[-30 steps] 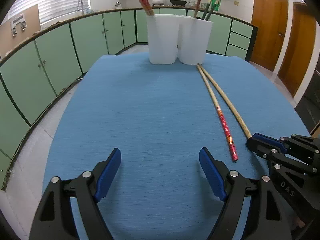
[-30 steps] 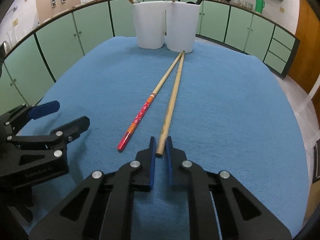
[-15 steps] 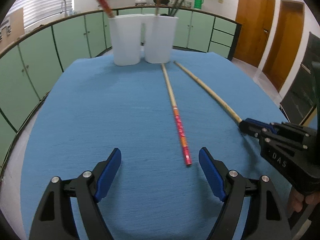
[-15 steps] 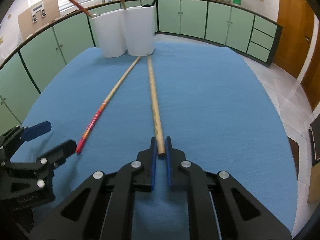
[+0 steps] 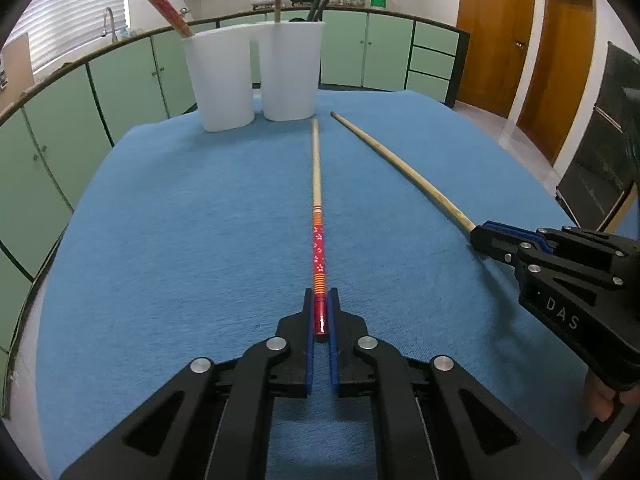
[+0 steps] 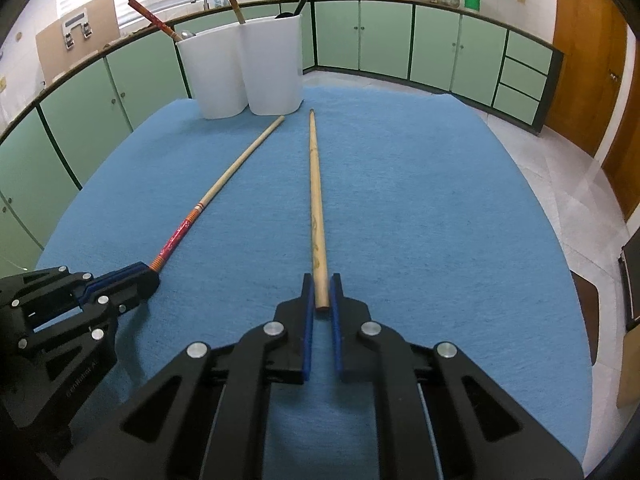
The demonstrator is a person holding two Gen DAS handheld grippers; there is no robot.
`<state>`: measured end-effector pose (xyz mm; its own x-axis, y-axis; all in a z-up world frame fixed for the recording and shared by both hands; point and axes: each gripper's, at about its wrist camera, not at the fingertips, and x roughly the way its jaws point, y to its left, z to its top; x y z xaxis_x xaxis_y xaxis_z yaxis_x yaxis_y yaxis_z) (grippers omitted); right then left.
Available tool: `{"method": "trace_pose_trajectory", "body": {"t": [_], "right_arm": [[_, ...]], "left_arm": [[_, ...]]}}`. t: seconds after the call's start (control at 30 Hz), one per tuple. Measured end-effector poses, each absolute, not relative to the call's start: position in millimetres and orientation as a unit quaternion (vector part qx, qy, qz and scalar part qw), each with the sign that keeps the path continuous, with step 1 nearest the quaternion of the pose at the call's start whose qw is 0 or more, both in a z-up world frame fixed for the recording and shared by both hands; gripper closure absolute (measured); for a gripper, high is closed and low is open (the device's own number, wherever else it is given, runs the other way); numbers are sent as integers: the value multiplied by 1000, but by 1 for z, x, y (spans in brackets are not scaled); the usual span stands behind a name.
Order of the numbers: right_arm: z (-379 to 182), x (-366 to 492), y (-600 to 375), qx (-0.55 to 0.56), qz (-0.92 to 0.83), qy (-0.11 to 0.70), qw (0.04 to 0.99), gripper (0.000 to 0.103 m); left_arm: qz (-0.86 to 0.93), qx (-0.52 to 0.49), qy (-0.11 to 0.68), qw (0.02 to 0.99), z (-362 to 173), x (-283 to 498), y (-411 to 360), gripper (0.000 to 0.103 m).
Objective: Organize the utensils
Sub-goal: 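Close the right tool on the plain wooden chopstick while the left tool grasps the red-patterned one, then lift both chopsticks and lower them into the white holder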
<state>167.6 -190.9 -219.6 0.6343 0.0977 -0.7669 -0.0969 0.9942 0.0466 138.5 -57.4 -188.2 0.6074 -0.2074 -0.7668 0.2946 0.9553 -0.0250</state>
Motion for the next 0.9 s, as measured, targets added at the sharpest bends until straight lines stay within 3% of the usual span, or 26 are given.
{"method": "trace_pose_trajectory", "body": {"t": [0.37, 0.9], "right_arm": [[-206, 159, -188, -6, 60, 407, 911, 96], [-129, 145, -191, -8, 87, 328, 941, 96]], "left_arm": [[-141, 44, 390, 909, -168, 126, -52, 97], [-149, 36, 288, 945, -76, 110, -40, 97]]}}
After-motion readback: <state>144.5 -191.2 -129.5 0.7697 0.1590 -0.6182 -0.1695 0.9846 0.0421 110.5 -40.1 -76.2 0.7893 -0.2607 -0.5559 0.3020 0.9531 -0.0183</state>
